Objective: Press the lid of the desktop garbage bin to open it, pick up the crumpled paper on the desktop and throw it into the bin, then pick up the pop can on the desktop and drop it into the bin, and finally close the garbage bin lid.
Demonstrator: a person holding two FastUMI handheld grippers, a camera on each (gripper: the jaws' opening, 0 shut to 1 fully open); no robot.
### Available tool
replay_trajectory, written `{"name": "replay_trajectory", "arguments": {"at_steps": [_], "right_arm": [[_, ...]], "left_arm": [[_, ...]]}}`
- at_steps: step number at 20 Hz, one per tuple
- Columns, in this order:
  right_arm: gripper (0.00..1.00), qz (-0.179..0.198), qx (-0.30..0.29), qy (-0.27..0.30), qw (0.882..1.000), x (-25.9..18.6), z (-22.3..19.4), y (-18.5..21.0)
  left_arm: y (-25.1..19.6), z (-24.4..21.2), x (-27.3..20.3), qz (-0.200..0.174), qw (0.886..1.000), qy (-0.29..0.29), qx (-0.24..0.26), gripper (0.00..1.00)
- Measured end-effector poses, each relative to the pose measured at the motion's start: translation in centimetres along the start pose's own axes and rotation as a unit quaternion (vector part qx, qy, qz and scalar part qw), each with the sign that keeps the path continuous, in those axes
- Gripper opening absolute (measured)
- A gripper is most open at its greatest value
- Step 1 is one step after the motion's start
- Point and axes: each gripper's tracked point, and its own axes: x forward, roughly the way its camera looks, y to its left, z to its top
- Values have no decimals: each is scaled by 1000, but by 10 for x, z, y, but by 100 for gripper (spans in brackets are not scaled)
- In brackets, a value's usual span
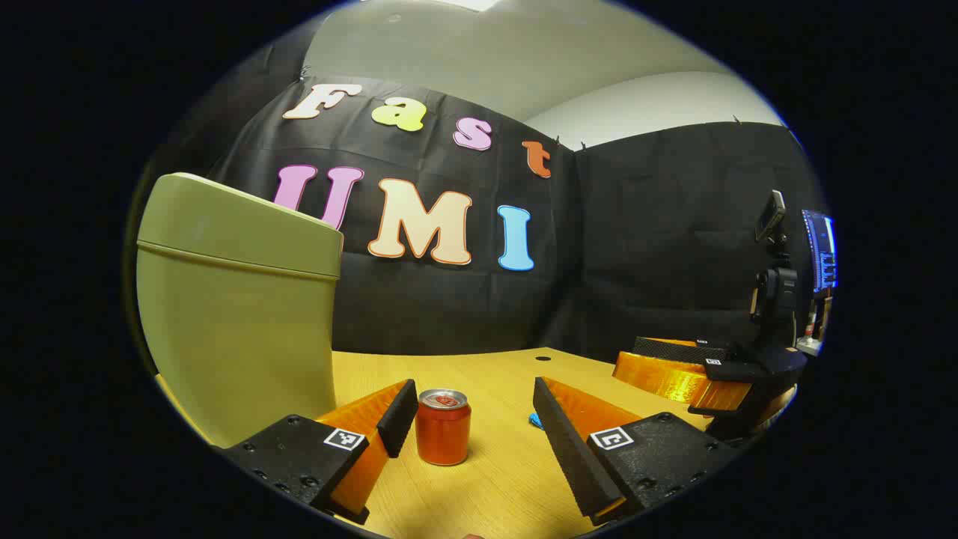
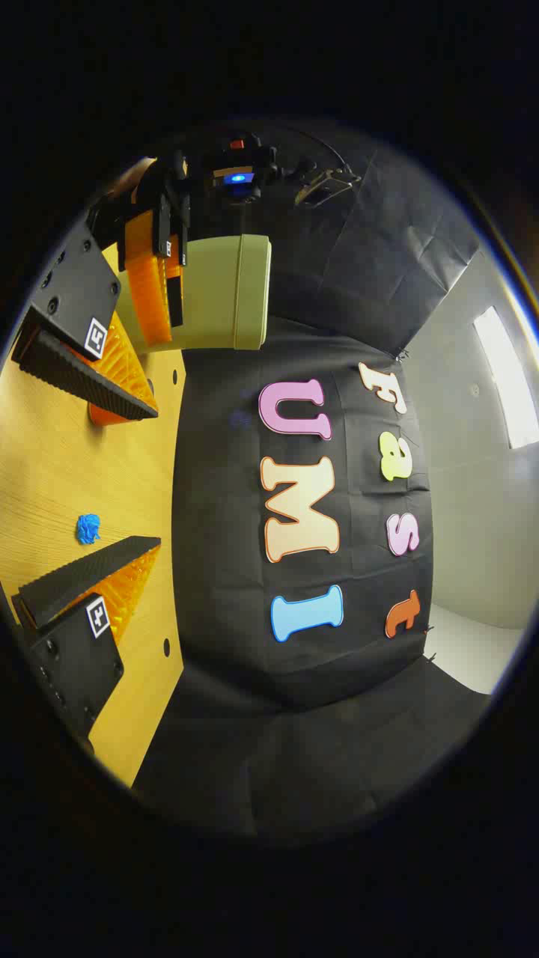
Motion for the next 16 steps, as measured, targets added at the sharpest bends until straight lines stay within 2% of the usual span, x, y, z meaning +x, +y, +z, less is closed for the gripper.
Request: {"name": "replay_trajectory", "arguments": {"at_steps": [16], "right_arm": [[100,2,1,10,1000,2,-7,2]], "left_arm": [[-5,-4,0,-4,1000,9,-2,93]]}}
